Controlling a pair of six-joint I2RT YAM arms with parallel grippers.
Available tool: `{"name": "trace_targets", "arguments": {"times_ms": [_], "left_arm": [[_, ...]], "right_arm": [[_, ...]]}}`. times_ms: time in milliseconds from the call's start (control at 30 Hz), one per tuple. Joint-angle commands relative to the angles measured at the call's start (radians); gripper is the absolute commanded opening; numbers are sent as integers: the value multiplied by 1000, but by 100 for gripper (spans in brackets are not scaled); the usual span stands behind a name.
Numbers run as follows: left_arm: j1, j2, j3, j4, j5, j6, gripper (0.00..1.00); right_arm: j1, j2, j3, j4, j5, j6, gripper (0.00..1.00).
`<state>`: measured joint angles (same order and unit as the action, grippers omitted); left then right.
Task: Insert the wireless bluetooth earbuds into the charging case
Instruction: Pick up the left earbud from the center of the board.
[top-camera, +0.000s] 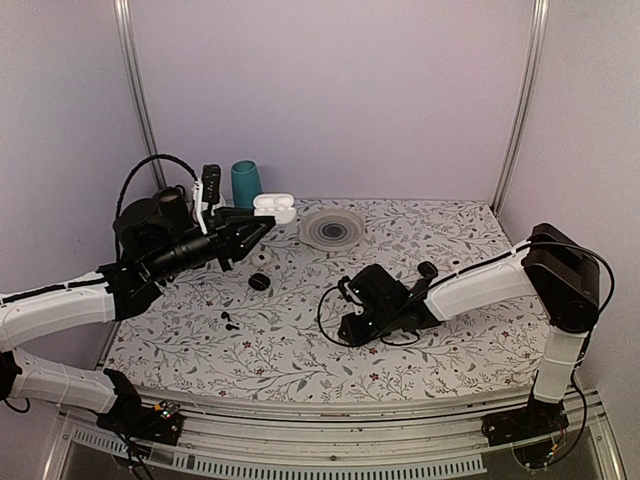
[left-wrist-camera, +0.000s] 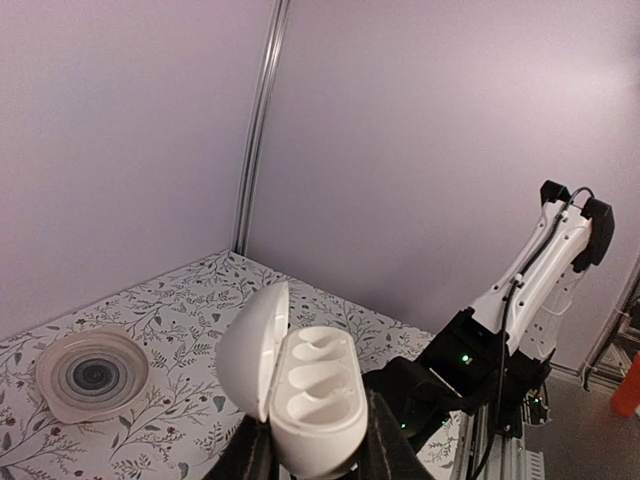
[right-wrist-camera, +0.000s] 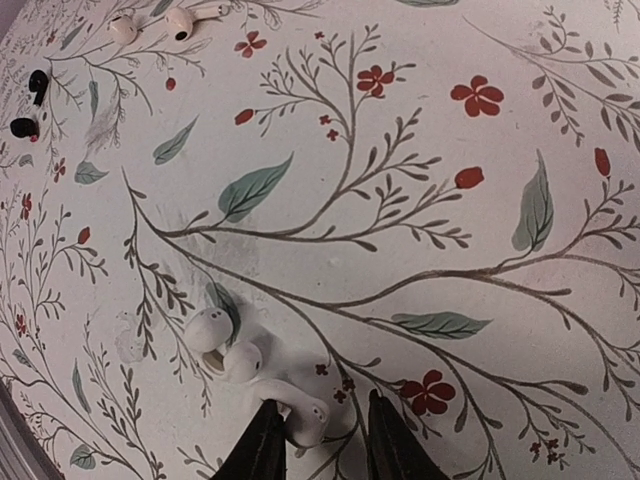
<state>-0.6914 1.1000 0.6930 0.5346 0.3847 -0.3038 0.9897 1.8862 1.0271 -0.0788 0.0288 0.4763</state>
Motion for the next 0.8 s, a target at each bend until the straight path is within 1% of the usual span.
{"name": "trace_targets", "arguments": {"times_ms": [0, 367, 500, 667, 767], "left_arm": [[13, 11, 13, 27, 12, 0, 0], [13, 19, 13, 31, 15, -3, 0], [13, 20, 13, 31, 16, -4, 0], [13, 13, 9, 27, 14, -4, 0], [14, 11, 8, 22, 13, -3, 0]], "right_arm": [[18, -32, -26, -41, 33, 13, 28], [92, -60, -27, -35, 37, 13, 28], [97, -72, -24, -39, 33, 13, 28], [94, -105, -25, -81, 84, -1, 30], [90, -126, -15, -104, 86, -21, 31]]}}
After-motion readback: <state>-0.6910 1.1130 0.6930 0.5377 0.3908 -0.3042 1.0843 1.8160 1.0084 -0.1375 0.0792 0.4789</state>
